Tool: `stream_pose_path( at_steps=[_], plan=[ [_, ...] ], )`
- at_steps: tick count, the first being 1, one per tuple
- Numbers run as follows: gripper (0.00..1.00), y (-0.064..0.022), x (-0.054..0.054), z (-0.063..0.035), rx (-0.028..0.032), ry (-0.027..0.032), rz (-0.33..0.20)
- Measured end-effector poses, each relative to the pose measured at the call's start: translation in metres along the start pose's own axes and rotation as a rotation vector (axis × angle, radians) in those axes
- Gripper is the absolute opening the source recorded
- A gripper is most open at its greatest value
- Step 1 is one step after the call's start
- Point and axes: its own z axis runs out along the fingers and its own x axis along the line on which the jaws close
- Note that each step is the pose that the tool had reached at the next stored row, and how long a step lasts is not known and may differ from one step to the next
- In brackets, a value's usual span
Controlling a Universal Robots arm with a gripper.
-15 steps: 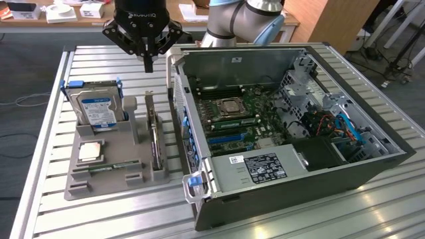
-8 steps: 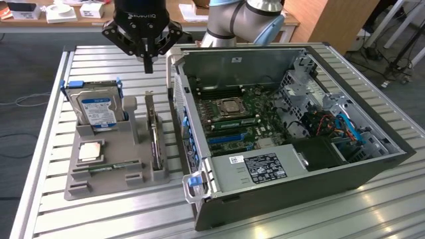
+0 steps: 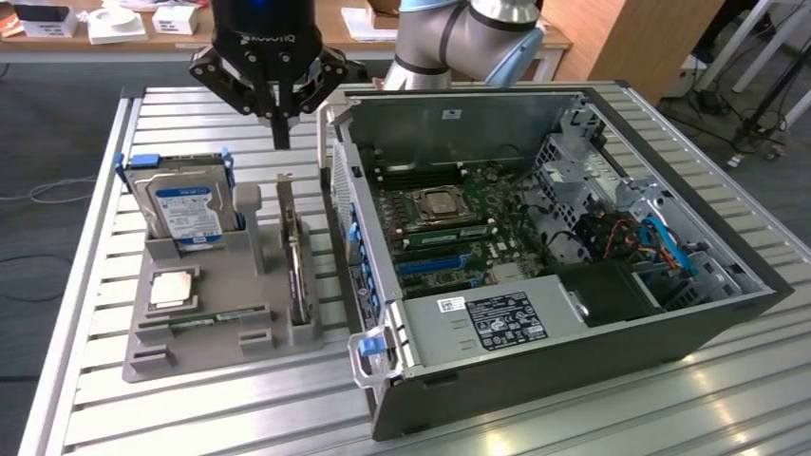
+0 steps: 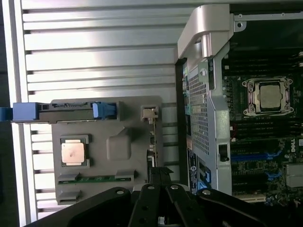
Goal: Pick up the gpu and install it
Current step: 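Reach for the gpu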
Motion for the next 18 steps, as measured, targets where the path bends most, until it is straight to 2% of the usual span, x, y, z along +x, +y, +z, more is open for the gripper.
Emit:
stream_pose_path(
  at_steps=[9,18],
  plan=[
    [0.11,-0.0116,0.001,-0.0006,0.0001,0.0,0.0],
    [0.11,-0.0128,0.001,-0.0006,0.0001,0.0,0.0]
  ],
)
